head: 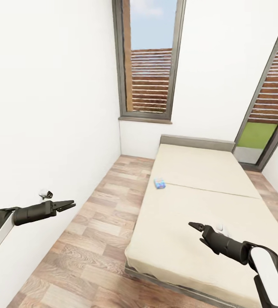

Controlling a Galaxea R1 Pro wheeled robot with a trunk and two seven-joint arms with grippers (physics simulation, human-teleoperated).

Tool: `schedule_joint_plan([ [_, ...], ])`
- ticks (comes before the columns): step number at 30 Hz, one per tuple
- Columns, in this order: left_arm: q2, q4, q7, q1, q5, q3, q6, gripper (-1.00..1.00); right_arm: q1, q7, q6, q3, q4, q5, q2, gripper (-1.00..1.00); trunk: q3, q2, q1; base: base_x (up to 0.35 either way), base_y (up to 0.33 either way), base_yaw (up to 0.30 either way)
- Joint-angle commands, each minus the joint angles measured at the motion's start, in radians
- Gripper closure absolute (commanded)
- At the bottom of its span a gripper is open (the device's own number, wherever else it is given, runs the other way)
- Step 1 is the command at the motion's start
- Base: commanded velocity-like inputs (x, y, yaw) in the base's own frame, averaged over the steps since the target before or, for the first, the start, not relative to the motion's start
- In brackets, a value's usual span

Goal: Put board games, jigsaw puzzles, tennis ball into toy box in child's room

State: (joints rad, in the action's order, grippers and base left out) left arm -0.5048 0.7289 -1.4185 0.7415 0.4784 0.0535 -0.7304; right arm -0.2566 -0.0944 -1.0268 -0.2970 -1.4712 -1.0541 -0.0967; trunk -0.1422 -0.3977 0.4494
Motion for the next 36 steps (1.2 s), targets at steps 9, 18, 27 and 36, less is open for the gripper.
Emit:
schedule_joint_plan([
  [9, -0.002, 0.0, -0.001, 0.0, 0.007, 0.005, -0.011, -1.0, -0.001, -0.01, -0.004, 0.005, -0.003, -0.01, 0.0, -1.0, -0.004, -0.002, 0.001, 0.0, 0.003, -0.033],
  [18, -0.002, 0.0, -0.001, 0.0, 0.007, 0.004, -0.011, -1.0, -0.001, -0.01, -0.004, 0.006, -0.003, -0.01, 0.0, -1.0, -0.004, -0.002, 0.001, 0.011, 0.03, -0.128],
  [27, -0.002, 0.0, 0.0, 0.0, 0.007, 0.004, -0.011, -1.0, -0.001, -0.01, -0.003, 0.003, -0.003, -0.01, 0.0, -1.0, -0.004, -0.002, 0.001, 0.172, 0.012, -0.189],
  [36, -0.001, 0.0, 0.0, -0.001, 0.006, 0.005, -0.011, -1.0, -0.001, -0.01, -0.003, 0.0, -0.001, -0.01, 0.0, -1.0, -0.004, -0.002, 0.001, 0.11, 0.001, -0.026],
])
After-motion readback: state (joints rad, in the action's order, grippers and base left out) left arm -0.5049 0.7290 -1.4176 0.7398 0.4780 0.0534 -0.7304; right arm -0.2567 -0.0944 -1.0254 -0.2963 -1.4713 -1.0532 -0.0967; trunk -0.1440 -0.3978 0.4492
